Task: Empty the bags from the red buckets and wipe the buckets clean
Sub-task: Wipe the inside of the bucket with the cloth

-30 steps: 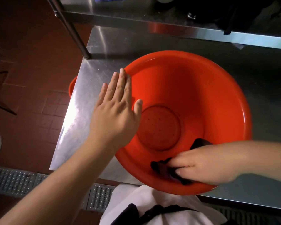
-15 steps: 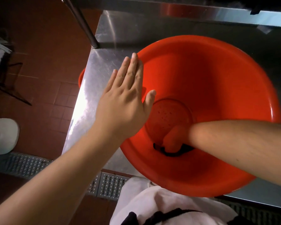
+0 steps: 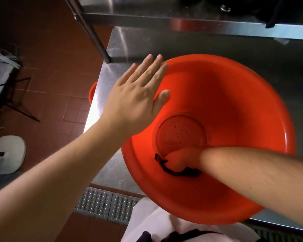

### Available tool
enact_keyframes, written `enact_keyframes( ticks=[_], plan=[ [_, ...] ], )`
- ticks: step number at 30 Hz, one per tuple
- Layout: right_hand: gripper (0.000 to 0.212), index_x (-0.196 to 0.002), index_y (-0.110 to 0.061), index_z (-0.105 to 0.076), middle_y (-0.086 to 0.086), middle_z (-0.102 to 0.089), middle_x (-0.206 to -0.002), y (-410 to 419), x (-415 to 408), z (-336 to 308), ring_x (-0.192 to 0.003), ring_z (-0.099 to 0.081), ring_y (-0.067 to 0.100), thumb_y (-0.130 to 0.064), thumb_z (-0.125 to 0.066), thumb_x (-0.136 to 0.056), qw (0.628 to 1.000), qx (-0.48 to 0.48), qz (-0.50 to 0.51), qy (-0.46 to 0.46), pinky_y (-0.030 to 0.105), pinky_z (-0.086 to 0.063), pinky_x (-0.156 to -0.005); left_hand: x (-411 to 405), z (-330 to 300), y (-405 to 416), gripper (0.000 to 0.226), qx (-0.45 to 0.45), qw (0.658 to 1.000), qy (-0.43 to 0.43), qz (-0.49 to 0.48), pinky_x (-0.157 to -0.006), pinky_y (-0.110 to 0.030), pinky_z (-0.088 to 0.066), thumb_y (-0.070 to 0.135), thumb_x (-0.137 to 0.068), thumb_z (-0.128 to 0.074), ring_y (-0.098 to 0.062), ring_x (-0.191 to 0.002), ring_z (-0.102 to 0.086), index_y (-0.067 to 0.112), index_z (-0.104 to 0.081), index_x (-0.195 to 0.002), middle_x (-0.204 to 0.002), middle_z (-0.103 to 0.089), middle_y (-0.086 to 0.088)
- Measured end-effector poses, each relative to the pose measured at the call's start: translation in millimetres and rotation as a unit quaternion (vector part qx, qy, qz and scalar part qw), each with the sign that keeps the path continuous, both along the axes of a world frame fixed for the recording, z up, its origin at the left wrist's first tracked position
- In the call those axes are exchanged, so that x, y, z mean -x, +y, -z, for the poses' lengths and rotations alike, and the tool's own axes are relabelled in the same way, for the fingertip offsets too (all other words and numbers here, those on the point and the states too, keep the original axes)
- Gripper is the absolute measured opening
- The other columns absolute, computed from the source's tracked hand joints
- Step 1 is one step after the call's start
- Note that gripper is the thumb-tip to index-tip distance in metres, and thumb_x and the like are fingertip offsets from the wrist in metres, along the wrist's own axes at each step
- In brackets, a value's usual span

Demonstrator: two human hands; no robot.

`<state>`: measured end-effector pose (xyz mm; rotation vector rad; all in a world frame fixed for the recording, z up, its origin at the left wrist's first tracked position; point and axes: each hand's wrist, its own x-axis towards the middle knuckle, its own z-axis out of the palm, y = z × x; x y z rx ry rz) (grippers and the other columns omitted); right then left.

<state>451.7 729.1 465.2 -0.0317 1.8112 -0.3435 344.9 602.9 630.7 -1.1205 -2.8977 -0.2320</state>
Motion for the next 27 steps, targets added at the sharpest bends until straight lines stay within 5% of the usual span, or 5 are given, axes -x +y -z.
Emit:
enact_keyframes(
  ticks=[10,14,17,22,27],
  plan=[
    [0.035,-0.134,0.004,-0.056,0.020,-0.056,-0.140,11,-2,-61,-0.118,-0.054,0.026,-0.013,-0.043,-0.106,0.997,0.033,0.069,-0.007,0.036,-0.041,-0.102,-147,15,-9,0.078,-0.060,0.978,-0.070,-0.187,-0.131,-0.048,-0.004,0.060,-0.107,-0.010,-0.027,-0.162,0.004,0.009,-0.020,-0.165,-0.174,-0.003,-0.014],
    [0.020,-0.091,-0.013,-0.061,0.010,-0.056,-0.085,9,-11,-77,-0.080,-0.050,0.020,-0.019,-0.045,-0.104,0.986,0.069,0.143,0.040,0.025,-0.040,-0.065,-128,19,-6,0.081,-0.050,0.979,-0.044,-0.195,-0.131,-0.043,-0.001,0.063,-0.106,-0.013,-0.026,-0.162,0.004,0.008,-0.020,-0.165,-0.174,-0.006,-0.016],
    [0.031,-0.119,-0.016,-0.063,0.006,-0.062,-0.124,1,-17,-95,-0.113,-0.056,0.023,-0.031,-0.041,-0.104,0.978,0.129,0.144,0.076,0.034,-0.045,-0.097,-117,21,-9,0.082,-0.044,0.981,-0.036,-0.187,-0.131,-0.044,-0.004,0.063,-0.107,-0.017,-0.026,-0.162,0.002,0.005,-0.021,-0.164,-0.173,-0.007,-0.017],
    [0.041,-0.145,-0.031,-0.049,0.001,-0.047,-0.153,17,-40,-152,-0.125,-0.053,0.023,-0.026,-0.039,-0.106,0.963,0.199,0.079,0.161,0.027,-0.040,-0.100,-94,20,-12,0.083,-0.039,0.985,-0.046,-0.165,-0.132,-0.043,-0.005,0.064,-0.106,-0.013,-0.024,-0.162,0.003,0.005,-0.016,-0.165,-0.174,-0.003,-0.016],
    [0.045,-0.127,-0.051,-0.050,-0.011,-0.067,-0.115,52,-59,-183,-0.106,-0.064,0.015,-0.056,-0.030,-0.086,0.960,0.215,0.078,0.160,0.044,-0.051,-0.096,-85,23,-10,0.085,-0.035,0.985,-0.059,-0.162,-0.132,-0.043,-0.002,0.066,-0.105,-0.006,-0.020,-0.161,0.009,0.008,-0.011,-0.166,-0.174,0.003,-0.013]
  ],
)
